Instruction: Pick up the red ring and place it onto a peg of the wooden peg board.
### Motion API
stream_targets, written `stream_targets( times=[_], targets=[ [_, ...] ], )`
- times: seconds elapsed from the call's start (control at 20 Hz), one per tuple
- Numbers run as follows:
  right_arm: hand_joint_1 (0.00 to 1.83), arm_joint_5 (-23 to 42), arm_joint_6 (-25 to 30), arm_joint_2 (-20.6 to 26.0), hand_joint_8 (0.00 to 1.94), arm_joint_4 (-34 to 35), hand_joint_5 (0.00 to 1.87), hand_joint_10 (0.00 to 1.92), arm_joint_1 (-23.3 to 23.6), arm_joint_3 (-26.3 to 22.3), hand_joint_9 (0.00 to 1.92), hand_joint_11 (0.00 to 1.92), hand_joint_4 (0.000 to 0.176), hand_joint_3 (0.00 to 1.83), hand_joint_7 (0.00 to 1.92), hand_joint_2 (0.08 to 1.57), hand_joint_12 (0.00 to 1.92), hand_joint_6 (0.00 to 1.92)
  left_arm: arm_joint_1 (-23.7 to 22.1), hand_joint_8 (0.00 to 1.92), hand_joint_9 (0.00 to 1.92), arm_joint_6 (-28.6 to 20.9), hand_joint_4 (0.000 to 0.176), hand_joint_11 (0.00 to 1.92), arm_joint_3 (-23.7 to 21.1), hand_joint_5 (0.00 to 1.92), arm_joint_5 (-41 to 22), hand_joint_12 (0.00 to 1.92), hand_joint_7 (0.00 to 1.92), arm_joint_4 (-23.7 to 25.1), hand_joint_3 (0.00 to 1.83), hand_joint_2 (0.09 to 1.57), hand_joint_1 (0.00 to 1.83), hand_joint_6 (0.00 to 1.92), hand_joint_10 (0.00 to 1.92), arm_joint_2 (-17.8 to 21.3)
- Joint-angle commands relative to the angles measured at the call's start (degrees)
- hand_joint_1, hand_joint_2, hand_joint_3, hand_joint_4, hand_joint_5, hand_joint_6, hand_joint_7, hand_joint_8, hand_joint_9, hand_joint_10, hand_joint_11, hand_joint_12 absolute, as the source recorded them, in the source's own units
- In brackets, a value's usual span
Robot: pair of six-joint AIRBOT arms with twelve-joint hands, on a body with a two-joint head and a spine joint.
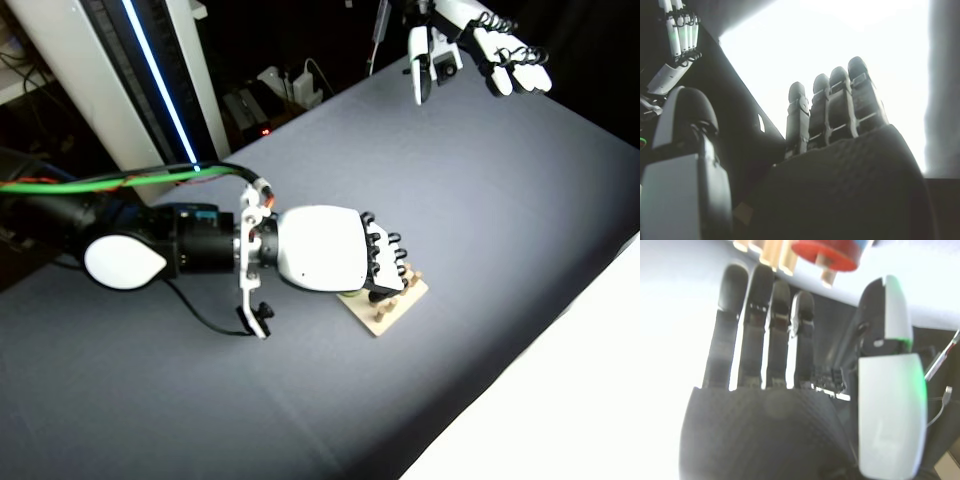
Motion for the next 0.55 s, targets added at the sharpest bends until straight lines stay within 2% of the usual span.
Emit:
stream_targets(
  times=[0.0,0.05,0.1,0.15,0.2,0.25,0.3,0.35,0.4,0.45,0.5],
  targets=[
    [1.07,9.1,0.3,1.5,0.01,2.7,0.63,0.63,0.8,-0.6,0.50,0.32,0.018,0.00,0.61,0.98,1.22,0.00,-0.2,0.00,0.06,-0.2,0.054,0.00,-0.1,0.21,-7.8,0.22,0.11,0.0,0.00,1.08,0.72,0.00,0.00,0.1],
    [1.04,12.0,0.3,3.5,0.01,4.4,0.61,0.50,-0.3,-1.9,0.51,0.31,0.006,0.00,0.62,0.98,1.12,0.00,0.2,0.00,0.08,-0.3,0.045,0.00,-0.3,0.22,-8.5,0.33,0.13,-0.2,0.00,1.07,0.77,0.00,0.00,0.1],
    [1.01,15.7,0.3,5.5,0.00,6.8,0.59,0.34,-2.0,-3.3,0.55,0.30,0.008,0.00,0.62,0.99,1.04,0.00,0.7,0.00,0.08,-0.4,0.040,0.00,-0.6,0.23,-9.2,0.36,0.12,-0.4,0.00,1.07,0.80,0.00,0.00,0.2],
    [0.98,20.0,0.3,7.7,0.00,9.1,0.60,0.23,-4.2,-4.6,0.57,0.27,0.003,0.00,0.61,1.01,1.05,0.00,1.3,0.00,0.09,-0.8,0.036,0.00,-0.9,0.22,-10.4,0.42,0.13,-0.5,0.00,1.08,0.81,0.00,0.00,0.3],
    [0.98,25.7,0.3,10.2,0.01,12.5,0.61,0.16,-7.0,-6.6,0.59,0.31,0.000,0.00,0.60,1.01,0.95,0.00,2.0,0.00,0.10,-1.4,0.030,0.00,-1.3,0.21,-12.1,0.46,0.13,-0.6,0.00,1.07,0.81,0.00,0.00,0.3],
    [1.01,29.6,0.3,11.8,0.00,14.6,0.60,0.10,-9.0,-7.9,0.63,0.35,0.000,0.00,0.62,1.06,0.82,0.00,2.3,0.00,0.10,-1.6,0.054,0.00,-1.7,0.20,-13.1,0.37,0.11,-0.6,0.00,1.07,0.76,0.00,0.00,0.4],
    [1.01,34.9,0.3,15.0,0.00,17.3,0.60,0.10,-11.6,-10.1,0.63,0.35,0.000,0.00,0.62,1.06,0.82,0.00,2.4,0.00,0.10,-1.6,0.054,0.00,-2.3,0.20,-15.0,0.37,0.11,-0.4,0.00,1.07,0.76,0.00,0.00,0.8],
    [0.81,39.7,0.2,16.9,0.00,19.5,0.53,0.05,-13.8,-11.6,0.70,0.32,0.000,0.00,0.64,1.26,0.80,0.00,2.4,0.01,0.12,-1.6,0.067,0.00,-2.8,0.14,-16.6,0.35,0.12,0.0,0.01,1.10,0.73,0.00,0.01,1.1],
    [0.69,46.3,0.1,18.5,0.00,22.8,0.51,0.03,-17.6,-13.4,0.70,0.27,0.000,0.00,0.63,1.32,0.87,0.00,2.4,0.00,0.12,-1.6,0.076,0.00,-3.1,0.12,-18.8,0.35,0.12,0.6,0.02,1.13,0.69,0.00,0.01,1.2],
    [0.60,50.2,-0.3,18.9,0.01,25.1,0.52,0.04,-19.7,-14.1,0.74,0.31,0.000,0.01,0.66,1.36,0.91,0.00,2.4,0.00,0.17,-1.6,0.056,0.00,-3.3,0.11,-19.8,0.50,0.15,0.9,0.00,1.15,0.66,0.00,0.00,1.2],
    [0.65,55.0,-0.9,19.1,0.01,28.1,0.51,0.04,-22.9,-15.0,0.81,0.29,0.000,0.01,0.71,1.40,1.00,0.00,2.4,0.00,0.23,-1.6,0.026,0.00,-3.6,0.10,-21.4,0.68,0.20,1.0,0.00,1.15,0.66,0.00,0.01,1.2]
  ],
)
